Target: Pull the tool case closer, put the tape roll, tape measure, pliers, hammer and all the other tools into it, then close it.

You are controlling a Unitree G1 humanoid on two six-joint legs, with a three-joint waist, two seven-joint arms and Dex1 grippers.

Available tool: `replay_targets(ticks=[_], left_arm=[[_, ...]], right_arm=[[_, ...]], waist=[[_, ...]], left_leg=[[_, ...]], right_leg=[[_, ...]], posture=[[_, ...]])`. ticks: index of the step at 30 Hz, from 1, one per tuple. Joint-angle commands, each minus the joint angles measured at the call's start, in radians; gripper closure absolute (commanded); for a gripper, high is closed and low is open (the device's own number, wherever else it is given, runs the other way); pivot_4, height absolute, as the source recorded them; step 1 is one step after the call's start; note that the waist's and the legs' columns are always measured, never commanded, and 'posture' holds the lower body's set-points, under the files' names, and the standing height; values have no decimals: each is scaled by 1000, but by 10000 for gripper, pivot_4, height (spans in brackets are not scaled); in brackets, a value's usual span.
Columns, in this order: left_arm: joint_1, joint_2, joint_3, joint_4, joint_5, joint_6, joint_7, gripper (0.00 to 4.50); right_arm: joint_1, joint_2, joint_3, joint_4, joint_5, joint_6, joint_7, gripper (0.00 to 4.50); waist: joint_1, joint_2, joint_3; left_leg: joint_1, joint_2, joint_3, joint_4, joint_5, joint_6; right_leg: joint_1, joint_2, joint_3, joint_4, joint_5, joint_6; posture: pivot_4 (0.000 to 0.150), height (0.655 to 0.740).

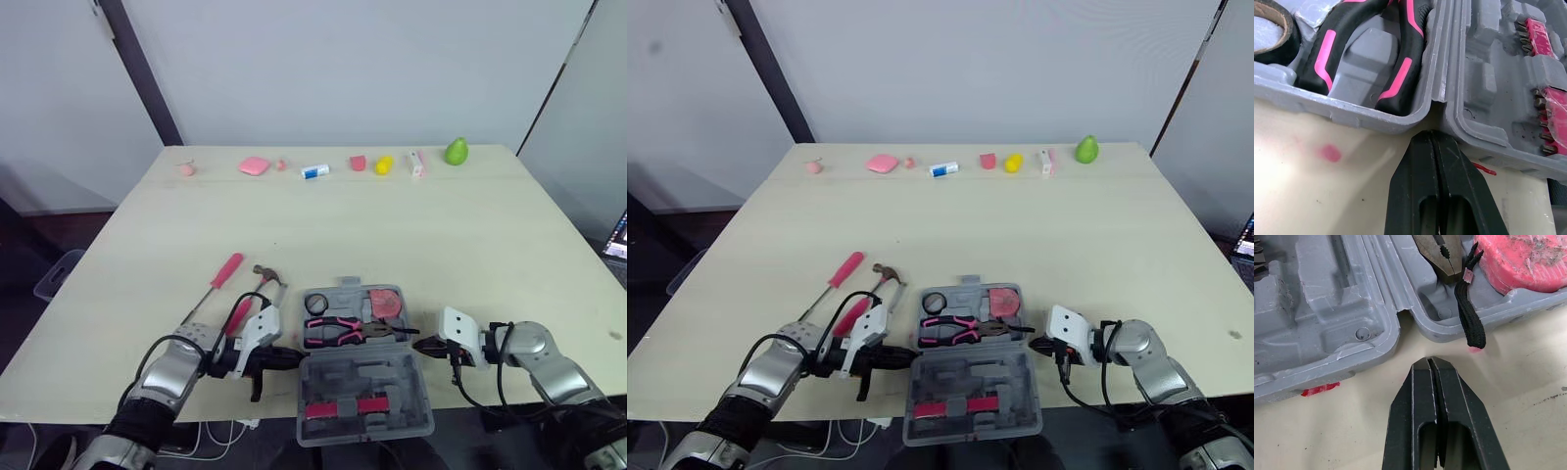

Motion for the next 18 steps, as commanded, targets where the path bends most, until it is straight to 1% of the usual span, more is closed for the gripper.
replay_targets(ticks=[1, 11, 18], left_arm=[[-7, -10, -7, 13, 8, -10, 4, 44453], [-34, -36, -7, 50, 16, -21, 16, 44453], [-59, -62, -12, 60, 27, -23, 24, 44453]], right_arm=[[6, 3, 4, -24, 6, 14, 6, 45000], [-14, 15, 12, -46, 22, 47, 23, 45000], [-20, 34, -11, -72, 47, 90, 16, 45000]], waist=[[0, 0, 0], [1, 0, 0], [6, 0, 0]], left_leg=[[0, 0, 0, 0, 0, 0], [1, 0, 0, 0, 0, 0], [1, -1, 0, 1, 0, 0]], right_leg=[[0, 0, 0, 0, 0, 0], [1, 0, 0, 0, 0, 0], [2, 0, 0, 0, 0, 0]], posture=[[1500, 7400], [1500, 7400], [1500, 7400]])
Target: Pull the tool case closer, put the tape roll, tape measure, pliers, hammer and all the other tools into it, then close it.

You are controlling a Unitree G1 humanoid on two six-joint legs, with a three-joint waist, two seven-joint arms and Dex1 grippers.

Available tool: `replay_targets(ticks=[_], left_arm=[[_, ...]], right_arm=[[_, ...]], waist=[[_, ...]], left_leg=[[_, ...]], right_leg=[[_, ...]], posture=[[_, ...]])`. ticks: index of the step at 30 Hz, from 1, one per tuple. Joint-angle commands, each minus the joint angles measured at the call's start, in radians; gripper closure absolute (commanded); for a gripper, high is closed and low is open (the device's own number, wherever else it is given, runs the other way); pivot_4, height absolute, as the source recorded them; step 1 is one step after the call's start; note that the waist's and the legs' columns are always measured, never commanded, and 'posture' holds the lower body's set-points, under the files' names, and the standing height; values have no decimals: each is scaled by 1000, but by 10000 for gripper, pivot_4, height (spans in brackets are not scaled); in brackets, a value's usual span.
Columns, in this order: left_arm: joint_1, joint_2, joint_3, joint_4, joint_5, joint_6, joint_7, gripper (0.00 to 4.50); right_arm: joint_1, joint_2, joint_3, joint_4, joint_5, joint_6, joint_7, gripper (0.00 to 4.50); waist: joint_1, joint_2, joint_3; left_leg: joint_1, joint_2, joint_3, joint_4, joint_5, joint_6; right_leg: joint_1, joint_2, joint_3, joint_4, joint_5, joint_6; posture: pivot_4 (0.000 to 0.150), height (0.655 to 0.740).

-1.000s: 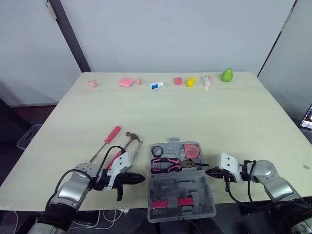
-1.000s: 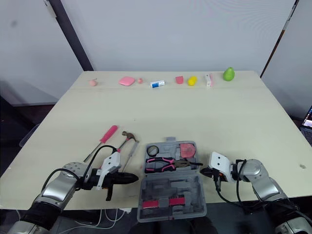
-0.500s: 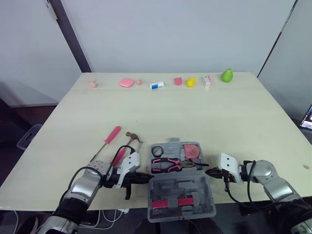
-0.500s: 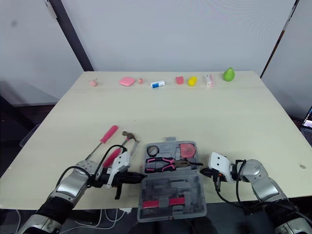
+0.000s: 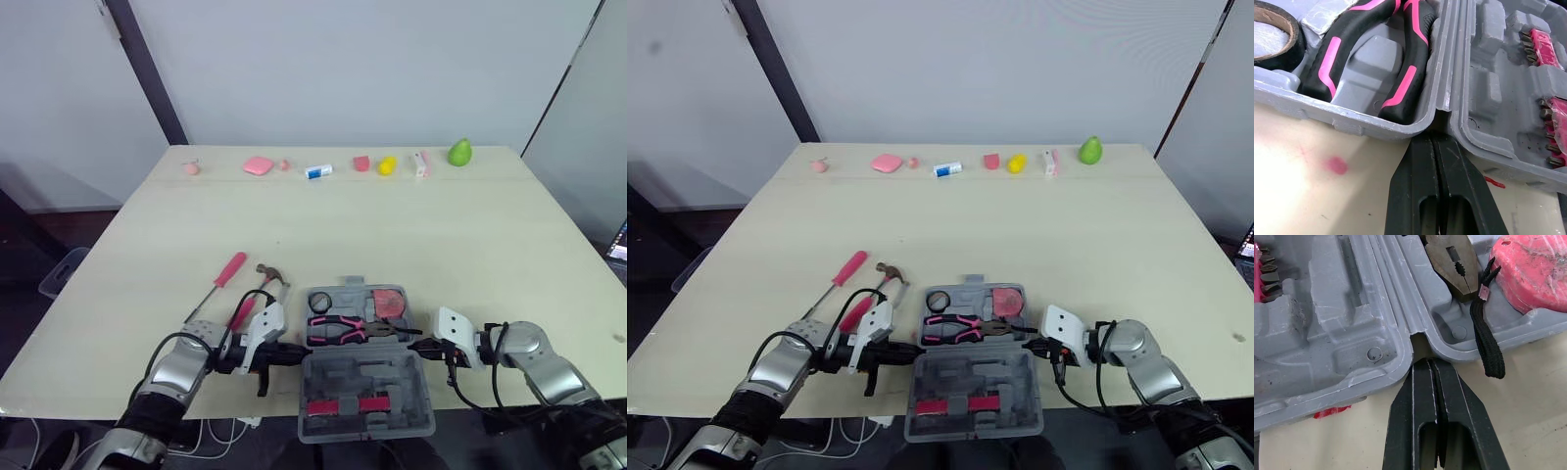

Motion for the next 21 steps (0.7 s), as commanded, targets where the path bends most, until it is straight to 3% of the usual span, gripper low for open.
replay_targets(ticks=[1, 21], left_arm=[[-26, -24, -12, 12, 17, -4, 26, 44453], [-172, -76, 0, 198, 67, -62, 32, 44453]], right_arm=[[-17, 20, -24, -47, 44, 28, -5, 45000], [-68, 54, -43, -9, 21, 41, -67, 45000]], waist=[[1, 0, 0], [-1, 0, 0]], left_leg=[[0, 0, 0, 0, 0, 0], [0, 0, -1, 1, 0, 0]], right_leg=[[0, 0, 0, 0, 0, 0], [1, 0, 0, 0, 1, 1]], posture=[[1500, 7400], [1500, 7400]])
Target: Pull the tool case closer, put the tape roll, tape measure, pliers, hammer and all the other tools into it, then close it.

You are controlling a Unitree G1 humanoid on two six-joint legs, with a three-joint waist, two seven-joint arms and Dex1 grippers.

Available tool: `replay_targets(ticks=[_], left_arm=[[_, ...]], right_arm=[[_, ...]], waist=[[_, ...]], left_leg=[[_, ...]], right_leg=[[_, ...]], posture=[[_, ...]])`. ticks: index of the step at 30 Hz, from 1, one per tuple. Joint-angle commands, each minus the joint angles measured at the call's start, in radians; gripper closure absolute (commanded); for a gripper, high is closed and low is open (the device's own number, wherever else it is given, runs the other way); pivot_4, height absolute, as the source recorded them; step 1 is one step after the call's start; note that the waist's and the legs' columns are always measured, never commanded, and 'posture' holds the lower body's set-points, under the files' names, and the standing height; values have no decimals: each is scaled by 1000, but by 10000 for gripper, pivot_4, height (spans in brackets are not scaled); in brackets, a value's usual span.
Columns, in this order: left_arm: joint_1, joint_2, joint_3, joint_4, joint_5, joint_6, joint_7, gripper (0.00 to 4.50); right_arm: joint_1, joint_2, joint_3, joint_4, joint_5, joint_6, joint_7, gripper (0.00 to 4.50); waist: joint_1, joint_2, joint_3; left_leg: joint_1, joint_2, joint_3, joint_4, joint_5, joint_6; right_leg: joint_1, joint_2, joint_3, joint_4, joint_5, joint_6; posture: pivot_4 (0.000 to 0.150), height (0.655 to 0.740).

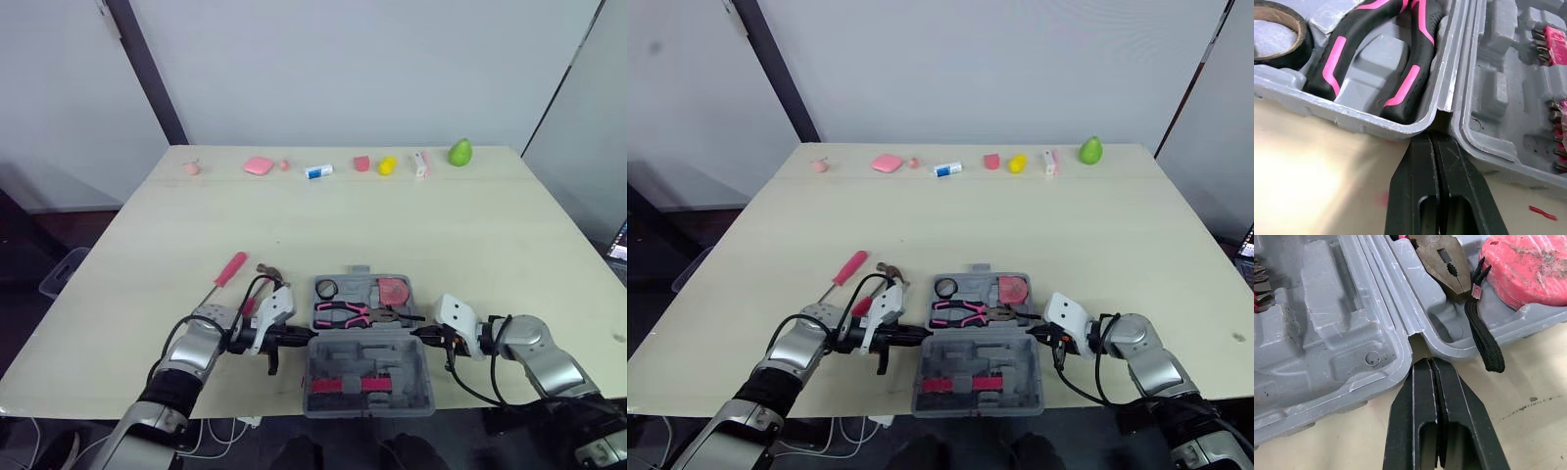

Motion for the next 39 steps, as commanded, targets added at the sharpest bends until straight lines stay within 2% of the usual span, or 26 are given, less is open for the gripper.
replay_targets(ticks=[1, 14, 39], left_arm=[[-34, -14, 1, 36, 18, -27, 26, 44453], [-63, -17, 17, 95, 29, -64, 40, 44453], [-91, -18, 15, 176, 36, -110, 58, 44453]], right_arm=[[-41, 29, -2, -28, 18, -16, -9, 45000], [-106, 73, 1, 70, -19, -55, -35, 45000], [-122, 85, -4, 95, -34, -60, -47, 45000]], waist=[[-1, 0, 0], [-5, 0, 0], [-5, 0, 0]], left_leg=[[0, 0, 0, 0, 0, 0], [0, 0, 0, 0, 0, 0], [0, 0, 0, 0, 0, 0]], right_leg=[[0, 0, 0, 0, 0, 0], [0, 0, 0, 0, 0, 0], [0, 0, 0, 0, 0, 0]], posture=[[1500, 7400], [1500, 7400], [1500, 7400]])
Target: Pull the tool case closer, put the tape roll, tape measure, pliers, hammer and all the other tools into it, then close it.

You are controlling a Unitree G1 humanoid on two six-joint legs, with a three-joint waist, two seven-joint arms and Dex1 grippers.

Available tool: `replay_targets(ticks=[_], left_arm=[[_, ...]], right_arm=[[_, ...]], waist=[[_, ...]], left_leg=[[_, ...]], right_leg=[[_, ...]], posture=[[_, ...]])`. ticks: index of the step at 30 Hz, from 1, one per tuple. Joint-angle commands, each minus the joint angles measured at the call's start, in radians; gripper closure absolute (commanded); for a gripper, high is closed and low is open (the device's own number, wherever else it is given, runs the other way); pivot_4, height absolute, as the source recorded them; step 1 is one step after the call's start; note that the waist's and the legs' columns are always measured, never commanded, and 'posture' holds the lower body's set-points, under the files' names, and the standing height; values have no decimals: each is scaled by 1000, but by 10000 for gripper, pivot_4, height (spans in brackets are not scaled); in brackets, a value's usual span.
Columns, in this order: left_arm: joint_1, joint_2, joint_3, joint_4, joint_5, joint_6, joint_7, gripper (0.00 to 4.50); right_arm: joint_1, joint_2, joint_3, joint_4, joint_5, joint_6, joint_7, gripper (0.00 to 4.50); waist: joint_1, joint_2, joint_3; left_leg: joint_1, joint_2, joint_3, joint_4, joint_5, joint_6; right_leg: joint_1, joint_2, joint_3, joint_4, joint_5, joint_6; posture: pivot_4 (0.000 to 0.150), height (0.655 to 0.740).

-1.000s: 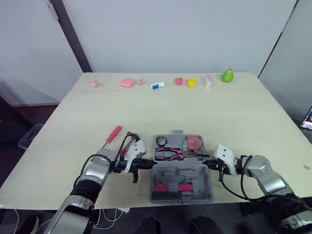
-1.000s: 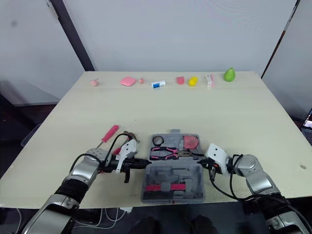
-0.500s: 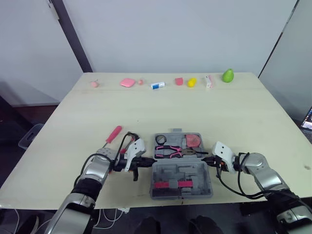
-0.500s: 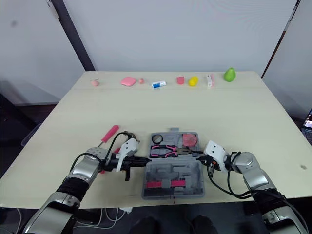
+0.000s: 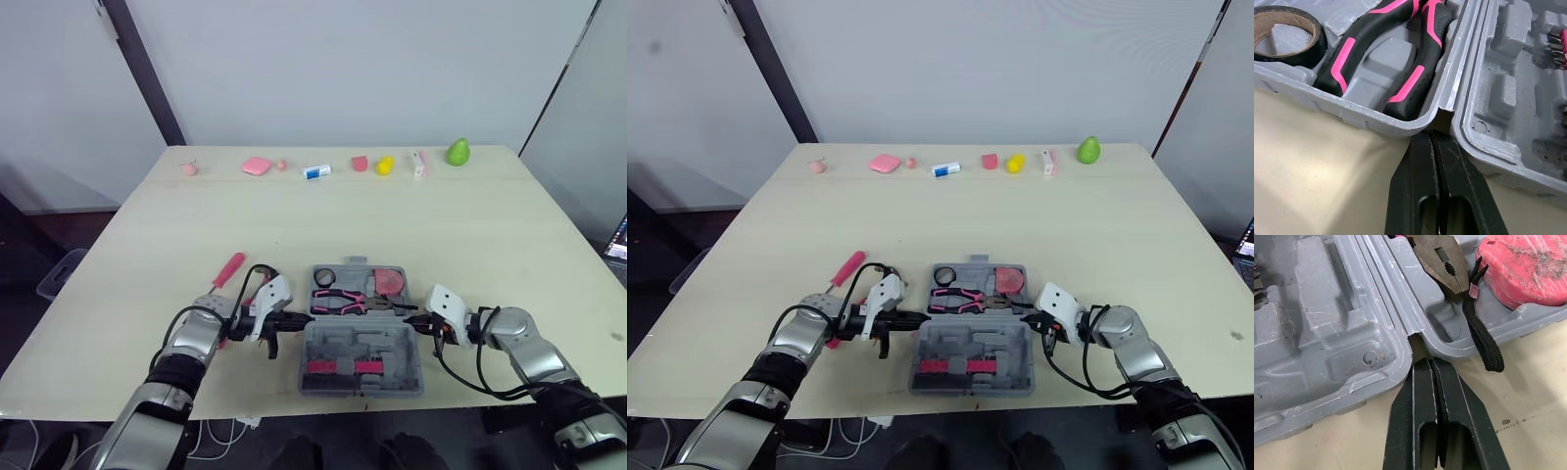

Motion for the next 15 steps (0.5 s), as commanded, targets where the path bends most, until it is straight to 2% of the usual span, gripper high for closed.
replay_targets(ticks=[1, 15], left_arm=[[-2, -7, 5, 15, 17, -8, 22, 44453], [2, 5, 10, 28, 18, -15, 23, 44453]], right_arm=[[-38, 19, -5, -12, 11, -40, -11, 45000], [-55, 35, -10, 28, 9, -75, -31, 45000]], waist=[[0, 0, 0], [-1, 0, 0]], left_leg=[[0, 0, 0, 0, 0, 0], [0, 0, 0, 0, 0, 0]], right_leg=[[0, 0, 0, 0, 0, 0], [0, 0, 0, 0, 0, 0]], posture=[[1500, 7400], [1500, 7400]])
